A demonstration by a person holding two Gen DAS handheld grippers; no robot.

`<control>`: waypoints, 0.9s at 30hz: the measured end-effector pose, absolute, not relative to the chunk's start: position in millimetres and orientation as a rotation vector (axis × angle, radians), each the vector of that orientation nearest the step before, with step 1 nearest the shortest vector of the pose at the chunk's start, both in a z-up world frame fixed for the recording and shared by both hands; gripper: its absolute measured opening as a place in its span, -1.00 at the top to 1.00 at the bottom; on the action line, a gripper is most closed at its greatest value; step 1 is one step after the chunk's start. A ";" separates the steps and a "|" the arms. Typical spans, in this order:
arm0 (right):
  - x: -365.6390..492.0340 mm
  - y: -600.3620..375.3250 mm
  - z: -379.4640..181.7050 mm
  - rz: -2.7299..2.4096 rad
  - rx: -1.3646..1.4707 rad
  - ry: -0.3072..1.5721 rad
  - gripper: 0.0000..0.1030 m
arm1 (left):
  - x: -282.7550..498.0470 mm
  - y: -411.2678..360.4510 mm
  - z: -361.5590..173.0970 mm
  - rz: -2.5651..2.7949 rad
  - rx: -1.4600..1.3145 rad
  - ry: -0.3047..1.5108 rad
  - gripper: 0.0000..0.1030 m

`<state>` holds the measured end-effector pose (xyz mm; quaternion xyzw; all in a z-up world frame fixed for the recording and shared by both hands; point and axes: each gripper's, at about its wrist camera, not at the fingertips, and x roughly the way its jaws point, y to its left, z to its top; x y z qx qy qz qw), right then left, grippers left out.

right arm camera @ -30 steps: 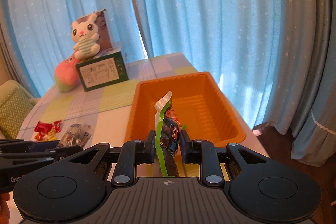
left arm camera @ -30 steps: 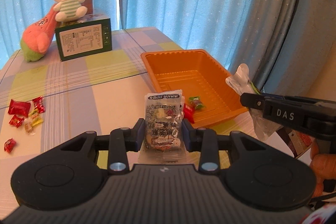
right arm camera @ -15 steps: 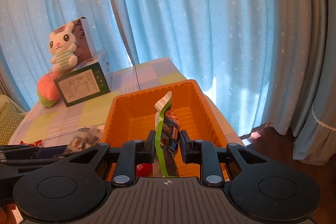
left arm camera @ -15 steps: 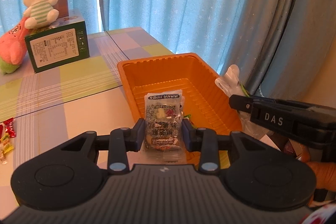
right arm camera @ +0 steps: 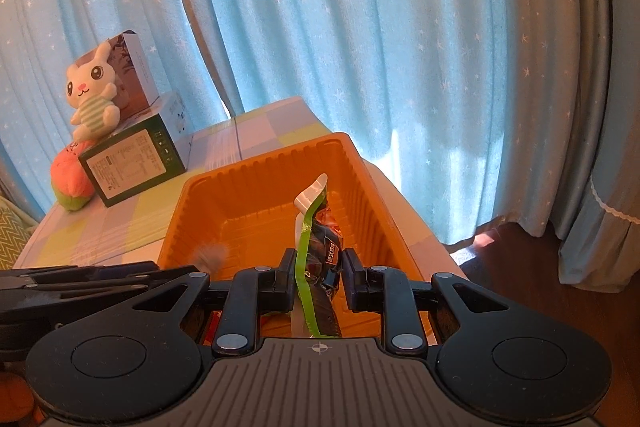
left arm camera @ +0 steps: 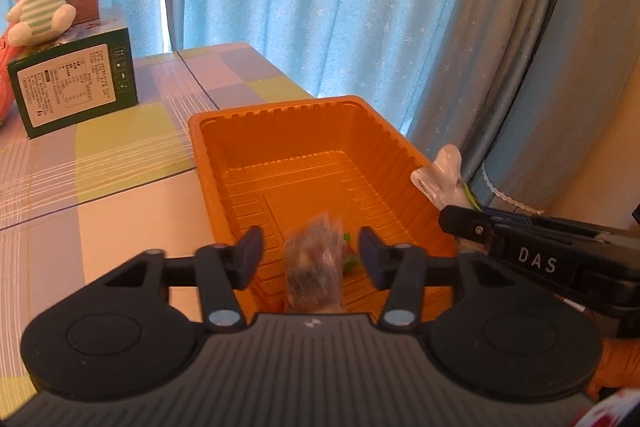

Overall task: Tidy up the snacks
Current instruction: 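Open both tools to drop the snacks into the tray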

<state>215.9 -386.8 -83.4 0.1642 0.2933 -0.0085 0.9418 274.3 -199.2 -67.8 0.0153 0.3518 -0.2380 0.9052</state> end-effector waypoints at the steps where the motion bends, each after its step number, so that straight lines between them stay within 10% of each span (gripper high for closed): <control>1: 215.9 -387.6 -83.8 -0.020 0.338 0.599 0.54 | 273.3 -196.2 -67.0 -0.487 0.028 0.725 0.00; 19: 223.2 -377.0 -83.0 0.034 0.345 0.557 0.54 | 247.5 -148.2 -63.0 -0.407 -0.006 0.729 0.00; 23: 220.1 -378.4 -81.4 0.021 0.359 0.544 -0.22 | 240.8 -139.9 -62.1 -0.397 -0.003 0.726 0.00; 27: 209.9 -383.4 -75.6 0.008 0.375 0.520 -0.22 | 230.0 -130.3 -60.2 -0.374 -0.002 0.729 0.00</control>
